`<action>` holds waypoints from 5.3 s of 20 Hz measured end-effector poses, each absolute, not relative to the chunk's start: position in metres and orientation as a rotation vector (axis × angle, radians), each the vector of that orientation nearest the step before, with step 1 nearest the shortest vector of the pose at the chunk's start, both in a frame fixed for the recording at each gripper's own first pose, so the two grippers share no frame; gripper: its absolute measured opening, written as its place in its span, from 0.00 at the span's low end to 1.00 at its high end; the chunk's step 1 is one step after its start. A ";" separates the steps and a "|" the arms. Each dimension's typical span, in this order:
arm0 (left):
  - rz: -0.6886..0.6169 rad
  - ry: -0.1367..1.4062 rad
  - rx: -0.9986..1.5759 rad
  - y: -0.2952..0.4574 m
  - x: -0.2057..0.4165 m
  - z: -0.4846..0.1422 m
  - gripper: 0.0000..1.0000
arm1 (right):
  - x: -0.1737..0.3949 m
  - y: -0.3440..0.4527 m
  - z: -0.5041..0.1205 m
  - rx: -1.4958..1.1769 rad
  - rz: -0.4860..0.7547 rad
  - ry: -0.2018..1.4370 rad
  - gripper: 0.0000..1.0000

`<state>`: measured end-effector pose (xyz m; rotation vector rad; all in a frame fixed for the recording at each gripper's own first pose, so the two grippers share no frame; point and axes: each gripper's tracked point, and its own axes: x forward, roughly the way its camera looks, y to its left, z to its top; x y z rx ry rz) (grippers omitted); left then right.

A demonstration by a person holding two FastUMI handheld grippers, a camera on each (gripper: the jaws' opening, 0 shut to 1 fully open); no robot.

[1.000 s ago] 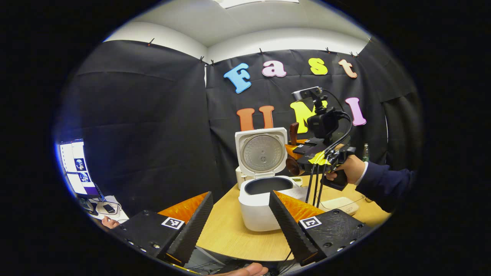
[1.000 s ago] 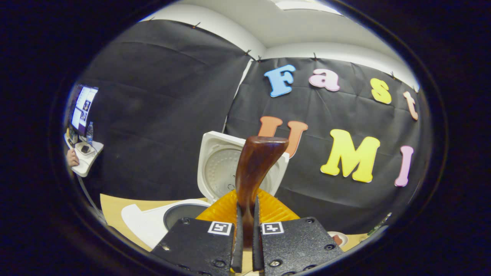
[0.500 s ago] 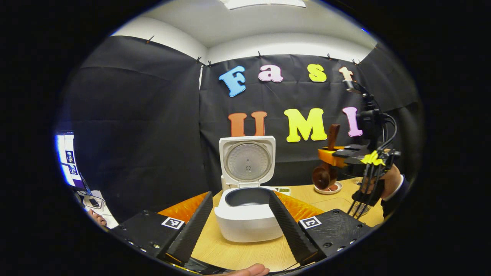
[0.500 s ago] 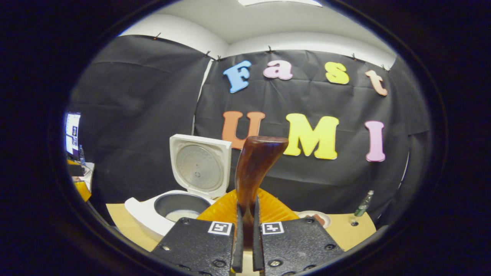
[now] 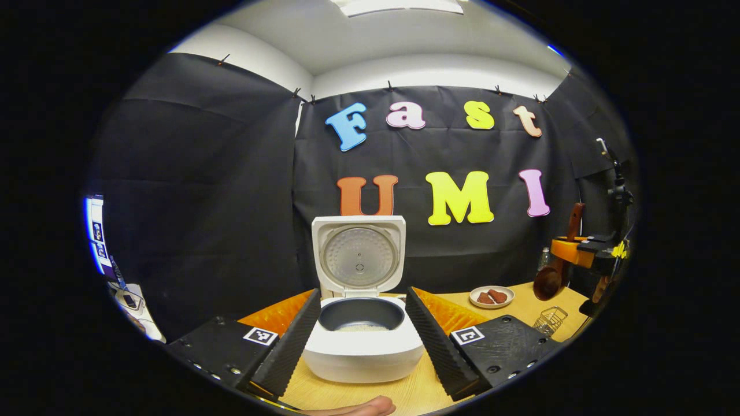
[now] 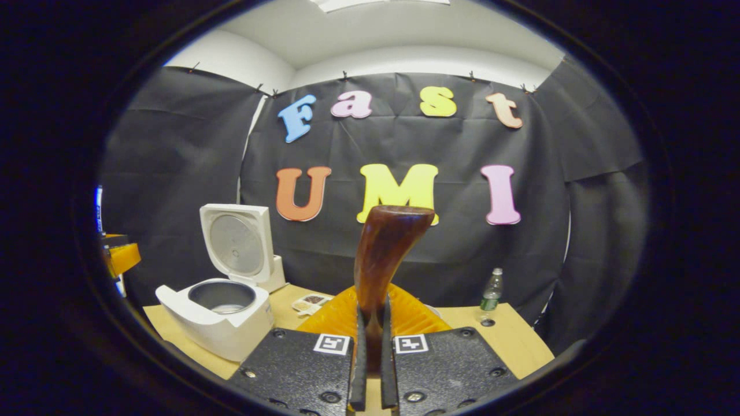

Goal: Close the left gripper, press the button to open the rice cooker; take a wooden spoon from the chopstick holder with the right hand, scoop a spoonful of rice and pour it into the rice cooker, then put the wooden spoon back into the chopstick holder.

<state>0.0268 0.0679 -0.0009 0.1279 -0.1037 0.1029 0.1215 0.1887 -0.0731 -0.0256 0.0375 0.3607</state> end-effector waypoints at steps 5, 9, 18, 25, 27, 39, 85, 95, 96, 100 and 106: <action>0.102 -0.153 0.137 0.059 0.054 0.022 0.93 | 0.125 0.136 -0.083 -0.032 0.267 0.043 0.15; 0.100 -0.167 0.120 0.059 0.069 0.031 0.93 | 0.135 0.115 -0.104 -0.010 0.234 0.082 0.16; 0.088 -0.152 0.127 0.060 0.094 0.025 0.93 | 0.171 0.090 -0.178 0.067 0.191 0.231 0.18; 0.064 -0.101 0.099 0.063 0.115 0.025 0.93 | 0.176 0.055 -0.172 0.019 0.061 0.203 0.76; 0.073 -0.105 0.105 0.069 0.123 0.031 0.93 | 0.163 0.058 -0.158 0.014 0.061 0.178 0.92; 0.096 -0.224 0.097 0.110 0.206 0.130 0.94 | 0.090 0.084 -0.095 0.014 0.140 0.032 1.00; 0.088 0.218 0.074 0.135 0.203 -0.041 0.96 | -0.039 0.057 -0.127 0.082 0.151 0.124 1.00; 0.093 0.284 0.057 0.138 0.179 -0.085 0.98 | -0.059 0.077 -0.124 0.037 0.212 0.099 1.00; 0.097 0.289 0.064 0.138 0.177 -0.088 0.98 | -0.059 0.076 -0.125 0.038 0.208 0.101 1.00; 0.117 0.298 0.051 0.136 0.171 -0.094 0.96 | -0.060 0.078 -0.126 0.038 0.211 0.108 1.00; 0.118 0.312 0.059 0.126 0.164 -0.111 0.96 | -0.067 0.078 -0.116 0.012 0.221 0.083 1.00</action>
